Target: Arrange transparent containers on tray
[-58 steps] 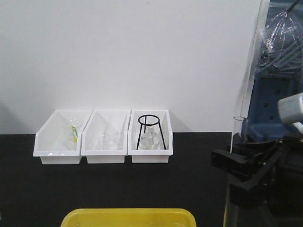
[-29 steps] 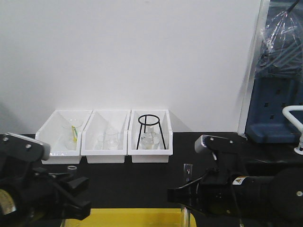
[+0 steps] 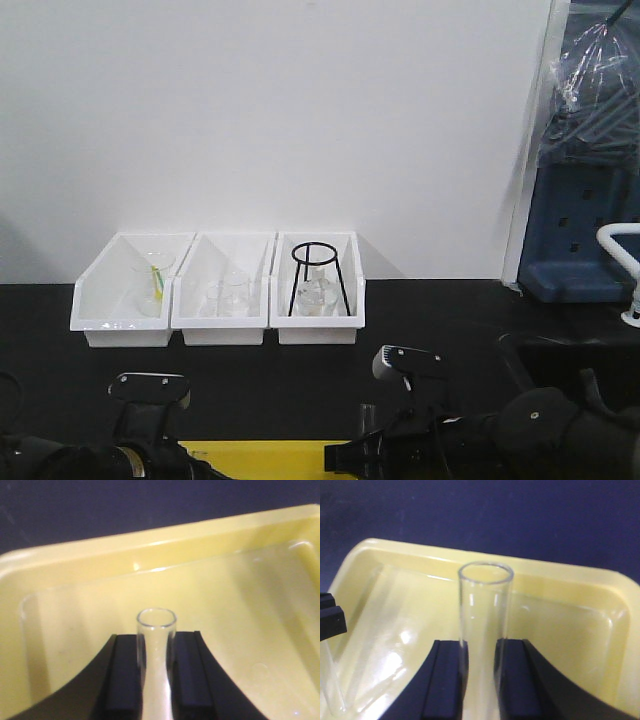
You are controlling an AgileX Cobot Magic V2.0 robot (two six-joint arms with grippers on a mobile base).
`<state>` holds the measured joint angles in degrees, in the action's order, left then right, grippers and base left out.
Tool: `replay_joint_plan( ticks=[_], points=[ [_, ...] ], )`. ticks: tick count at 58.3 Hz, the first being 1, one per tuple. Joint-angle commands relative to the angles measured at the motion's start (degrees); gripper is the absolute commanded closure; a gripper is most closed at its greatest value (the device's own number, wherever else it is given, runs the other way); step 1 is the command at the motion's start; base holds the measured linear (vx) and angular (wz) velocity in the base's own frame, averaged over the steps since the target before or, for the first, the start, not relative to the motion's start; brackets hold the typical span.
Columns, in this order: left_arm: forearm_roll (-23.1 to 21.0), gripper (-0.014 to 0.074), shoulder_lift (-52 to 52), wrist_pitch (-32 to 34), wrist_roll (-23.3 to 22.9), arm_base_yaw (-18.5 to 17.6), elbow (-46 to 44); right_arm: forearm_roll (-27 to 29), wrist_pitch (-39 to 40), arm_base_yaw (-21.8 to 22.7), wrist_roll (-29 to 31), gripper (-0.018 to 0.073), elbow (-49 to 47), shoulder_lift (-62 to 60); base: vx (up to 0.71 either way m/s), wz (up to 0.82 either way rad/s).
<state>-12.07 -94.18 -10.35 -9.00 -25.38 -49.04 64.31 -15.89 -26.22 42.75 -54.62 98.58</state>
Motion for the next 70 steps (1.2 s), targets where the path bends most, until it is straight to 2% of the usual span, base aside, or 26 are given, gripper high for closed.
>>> replay_joint_plan(
  ticks=[1,13,23,37,43,53,63,70],
  points=[
    [-1.1,0.0442,0.5,4.0,-0.5,-0.3,-2.0,2.7,0.2,0.4,1.9,0.0466,-2.0,-0.6,0.00,0.00],
    [-1.1,0.0414,-2.3,3.8,-0.5,-0.3,-2.0,2.9,-1.1,0.4,2.2,0.0417,-2.0,3.0,0.00,0.00],
    [-1.1,0.0332,-3.6,3.8,-0.5,-0.3,-2.0,2.9,-1.9,0.4,2.3,0.0345,-2.0,5.2,0.00,0.00],
    [-1.1,0.0180,-3.8,4.3,-0.5,-0.3,-2.0,2.9,-2.3,0.4,2.3,0.0173,-2.0,6.1,0.00,0.00],
    [-1.0,0.0143,-3.8,4.4,-0.3,-0.3,-2.0,2.9,-2.3,0.4,2.3,0.0099,-2.0,6.1,0.00,0.00],
    [-0.9,0.0129,-3.3,4.8,-0.2,-0.3,-2.0,3.4,-2.8,0.4,1.8,0.0022,-2.0,6.0,0.00,0.00],
    [0.6,0.0155,1.3,5.2,0.2,-0.3,-2.0,4.4,-2.5,0.5,2.2,0.0034,-2.0,2.5,0.00,0.00],
    [4.9,0.0197,7.9,7.0,1.8,-0.3,-2.0,4.2,-2.5,0.5,6.3,0.0067,-2.0,-3.8,0.00,0.00]
  ],
)
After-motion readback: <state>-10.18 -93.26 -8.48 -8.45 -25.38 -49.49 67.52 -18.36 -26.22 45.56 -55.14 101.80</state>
